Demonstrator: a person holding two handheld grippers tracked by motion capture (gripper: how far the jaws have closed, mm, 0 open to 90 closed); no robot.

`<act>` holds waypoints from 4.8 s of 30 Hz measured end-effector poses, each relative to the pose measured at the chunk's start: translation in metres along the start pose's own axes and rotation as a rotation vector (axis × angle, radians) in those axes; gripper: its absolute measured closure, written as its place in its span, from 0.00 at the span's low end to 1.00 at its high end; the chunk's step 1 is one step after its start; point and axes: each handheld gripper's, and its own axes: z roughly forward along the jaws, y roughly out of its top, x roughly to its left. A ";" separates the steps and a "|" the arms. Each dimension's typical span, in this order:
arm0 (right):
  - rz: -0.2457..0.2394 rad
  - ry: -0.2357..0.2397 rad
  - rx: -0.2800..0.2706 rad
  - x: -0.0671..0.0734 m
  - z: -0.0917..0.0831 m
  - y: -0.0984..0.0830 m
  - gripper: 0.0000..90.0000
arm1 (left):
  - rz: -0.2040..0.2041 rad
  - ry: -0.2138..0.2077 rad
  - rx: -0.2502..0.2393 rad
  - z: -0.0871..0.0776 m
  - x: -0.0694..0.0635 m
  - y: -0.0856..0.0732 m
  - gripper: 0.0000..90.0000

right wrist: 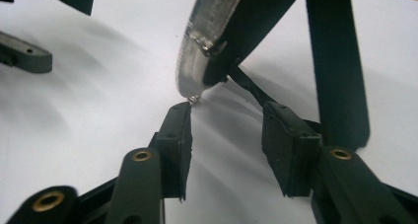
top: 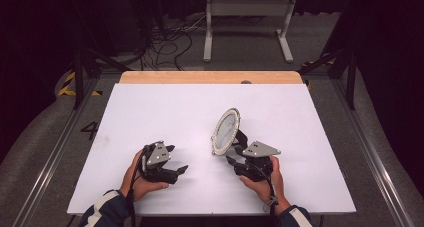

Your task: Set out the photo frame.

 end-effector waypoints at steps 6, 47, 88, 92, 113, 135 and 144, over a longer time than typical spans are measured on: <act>0.045 0.009 -0.017 0.004 0.005 0.004 0.53 | -0.011 0.024 0.027 -0.013 -0.001 -0.013 0.14; 0.215 0.053 -0.029 0.000 0.036 0.010 0.76 | -0.012 0.073 0.090 -0.031 0.002 -0.036 0.14; 0.275 0.095 -0.068 -0.006 0.036 0.007 0.80 | -0.001 0.055 0.092 -0.030 0.000 -0.036 0.14; 0.283 0.131 -0.049 -0.011 0.036 0.006 0.83 | 0.000 0.053 0.095 -0.029 0.000 -0.036 0.14; 0.273 0.310 0.068 -0.027 0.030 0.009 0.89 | 0.012 0.029 0.077 -0.029 -0.002 -0.034 0.14; 0.026 0.122 0.054 -0.006 -0.001 0.009 0.63 | 0.001 -0.064 -0.072 0.014 0.013 0.023 0.18; 0.021 0.070 -0.029 -0.006 -0.020 0.007 0.60 | 0.002 -0.092 -0.085 0.042 0.017 0.044 0.21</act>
